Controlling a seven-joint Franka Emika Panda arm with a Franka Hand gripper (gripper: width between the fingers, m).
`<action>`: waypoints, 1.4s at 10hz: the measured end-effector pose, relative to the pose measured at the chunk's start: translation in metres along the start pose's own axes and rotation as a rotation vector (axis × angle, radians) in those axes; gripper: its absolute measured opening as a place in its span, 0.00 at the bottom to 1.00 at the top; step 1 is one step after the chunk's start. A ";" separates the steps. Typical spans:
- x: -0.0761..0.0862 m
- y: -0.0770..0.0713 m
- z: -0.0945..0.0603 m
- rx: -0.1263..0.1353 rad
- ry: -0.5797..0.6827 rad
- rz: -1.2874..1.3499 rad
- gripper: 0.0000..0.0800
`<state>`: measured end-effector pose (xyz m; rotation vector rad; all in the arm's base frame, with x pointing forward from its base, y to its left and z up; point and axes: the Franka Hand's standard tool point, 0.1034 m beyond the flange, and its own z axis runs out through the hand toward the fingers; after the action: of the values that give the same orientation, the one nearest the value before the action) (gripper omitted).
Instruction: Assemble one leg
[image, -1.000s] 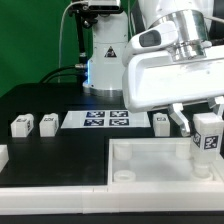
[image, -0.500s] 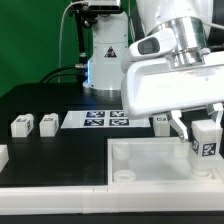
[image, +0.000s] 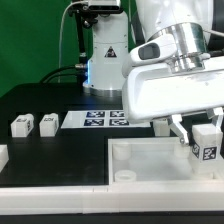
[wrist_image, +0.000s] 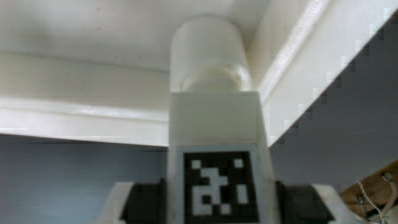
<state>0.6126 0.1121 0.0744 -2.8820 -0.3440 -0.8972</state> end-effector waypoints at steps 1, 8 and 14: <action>0.000 0.000 0.000 0.001 -0.001 0.000 0.36; -0.003 -0.001 0.001 0.004 -0.014 0.001 0.80; 0.022 0.003 -0.020 0.027 -0.100 -0.009 0.81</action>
Offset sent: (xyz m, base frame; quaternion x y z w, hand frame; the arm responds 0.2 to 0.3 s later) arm 0.0000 0.0000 0.0000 0.0000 0.0000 0.0000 1.0000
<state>0.6201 0.1102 0.1034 -2.9092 -0.3752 -0.7448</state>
